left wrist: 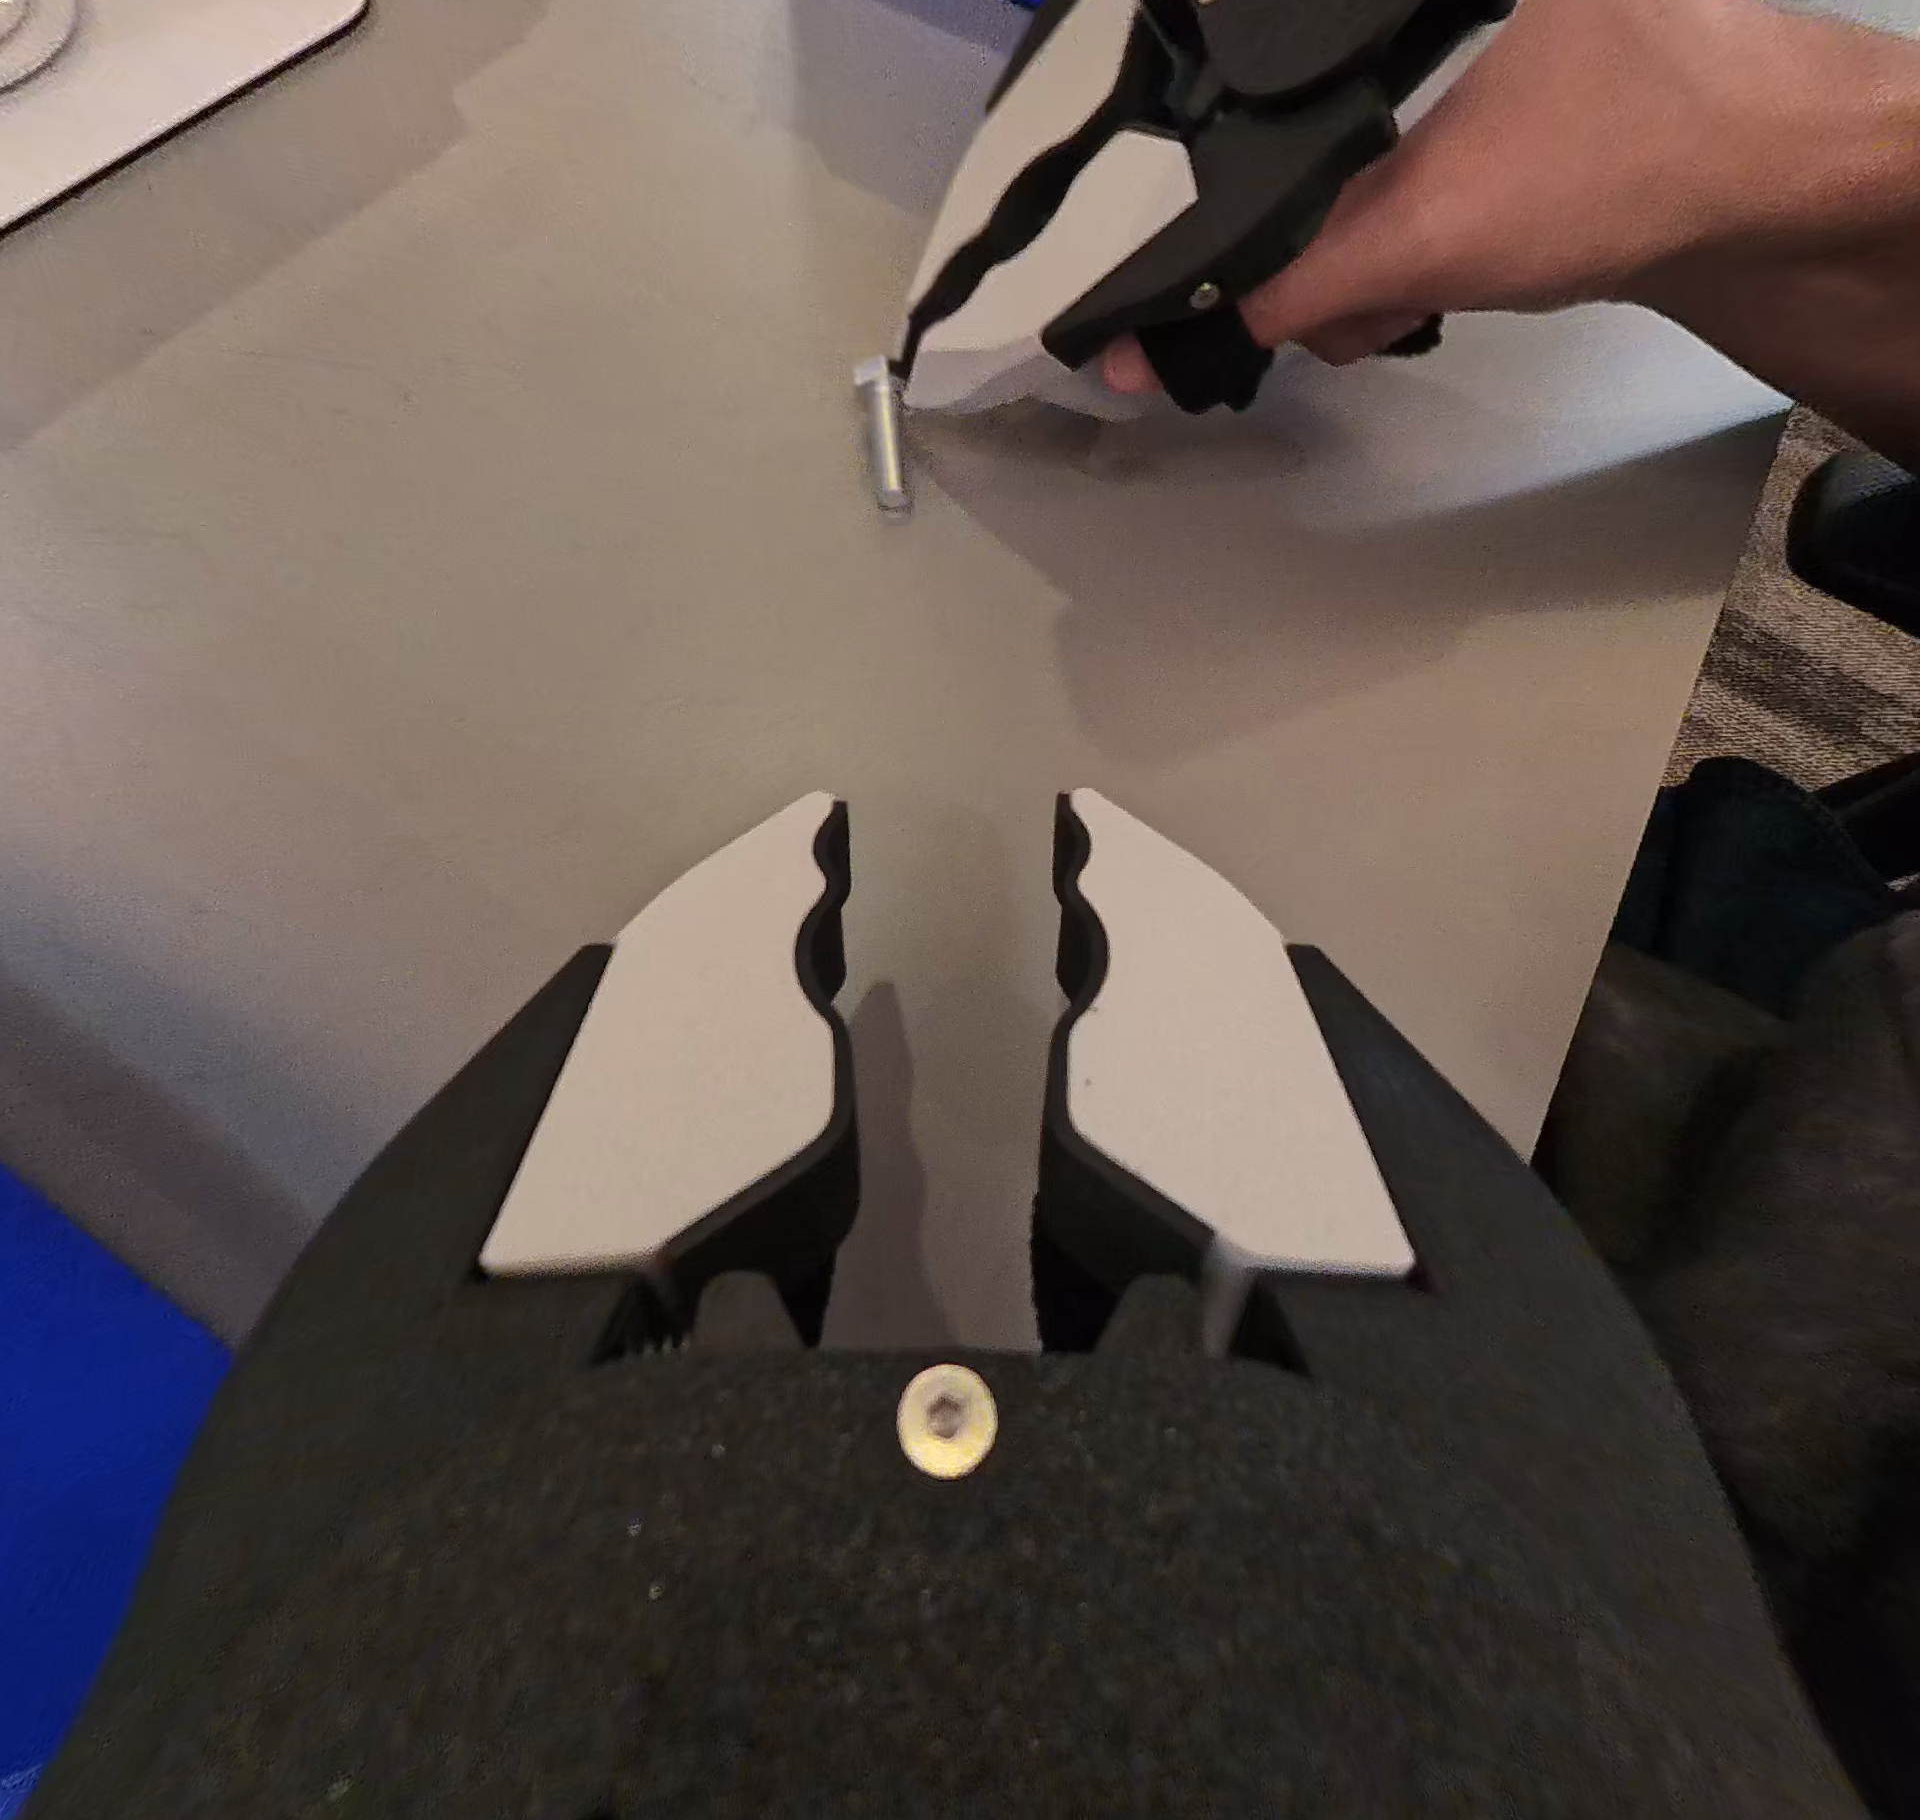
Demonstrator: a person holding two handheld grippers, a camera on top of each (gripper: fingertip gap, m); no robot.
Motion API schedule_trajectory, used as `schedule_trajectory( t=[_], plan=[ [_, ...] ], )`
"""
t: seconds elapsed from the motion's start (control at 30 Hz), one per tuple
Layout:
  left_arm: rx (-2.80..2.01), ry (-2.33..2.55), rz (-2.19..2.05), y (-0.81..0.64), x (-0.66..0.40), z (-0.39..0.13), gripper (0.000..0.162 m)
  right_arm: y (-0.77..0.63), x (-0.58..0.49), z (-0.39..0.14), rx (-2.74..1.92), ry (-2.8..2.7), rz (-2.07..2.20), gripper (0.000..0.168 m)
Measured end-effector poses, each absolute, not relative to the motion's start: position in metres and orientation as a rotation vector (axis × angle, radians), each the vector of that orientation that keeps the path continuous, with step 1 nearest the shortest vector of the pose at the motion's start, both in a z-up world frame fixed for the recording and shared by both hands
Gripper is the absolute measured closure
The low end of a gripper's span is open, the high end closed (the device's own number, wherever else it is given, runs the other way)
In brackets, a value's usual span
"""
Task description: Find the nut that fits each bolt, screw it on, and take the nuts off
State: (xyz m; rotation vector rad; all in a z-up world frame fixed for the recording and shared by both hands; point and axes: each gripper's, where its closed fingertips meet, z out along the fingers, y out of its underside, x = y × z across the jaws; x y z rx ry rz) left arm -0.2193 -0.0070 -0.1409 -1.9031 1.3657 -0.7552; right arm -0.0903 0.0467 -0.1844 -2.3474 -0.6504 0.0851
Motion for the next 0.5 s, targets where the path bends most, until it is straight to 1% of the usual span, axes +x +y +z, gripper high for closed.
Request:
schedule_trajectory(
  t=[0.1,0.17,0.2,0.23,0.27,0.33,0.37,0.43,0.5],
  plan=[
    [-1.905,1.361,-0.739,-0.005,-0.222,-0.141,0.125,0.04,-0.093,-0.187,-2.36,-0.562,0.142,0.161],
    [-1.903,1.365,-0.724,-0.004,-0.223,-0.14,0.125,0.029,-0.098,-0.182,-2.356,-0.567,0.186,0.143],
    [-1.901,1.364,-0.72,-0.004,-0.224,-0.139,0.125,0.024,-0.097,-0.175,-2.327,-0.621,0.169,0.142],
    [-1.898,1.36,-0.72,-0.004,-0.225,-0.138,0.125,0.021,-0.093,-0.164,-2.288,-0.723,0.116,0.142],
    [-1.895,1.358,-0.726,-0.004,-0.225,-0.137,0.125,0.02,-0.087,-0.151,-2.235,-0.856,0.029,0.136],
    [-1.89,1.355,-0.734,-0.006,-0.225,-0.134,0.125,0.02,-0.076,-0.126,-2.084,-1.204,-0.166,0.132],
    [-1.885,1.357,-0.732,-0.007,-0.224,-0.133,0.125,0.021,-0.074,-0.12,-2.009,-1.376,-0.235,0.126],
    [-1.875,1.368,-0.712,-0.007,-0.223,-0.131,0.125,0.024,-0.078,-0.124,-1.909,-1.675,-0.263,0.123],
    [-1.855,1.379,-0.686,-0.008,-0.222,-0.128,0.125,0.028,-0.084,-0.137,-1.814,-1.882,-0.218,0.128]
  ],
)
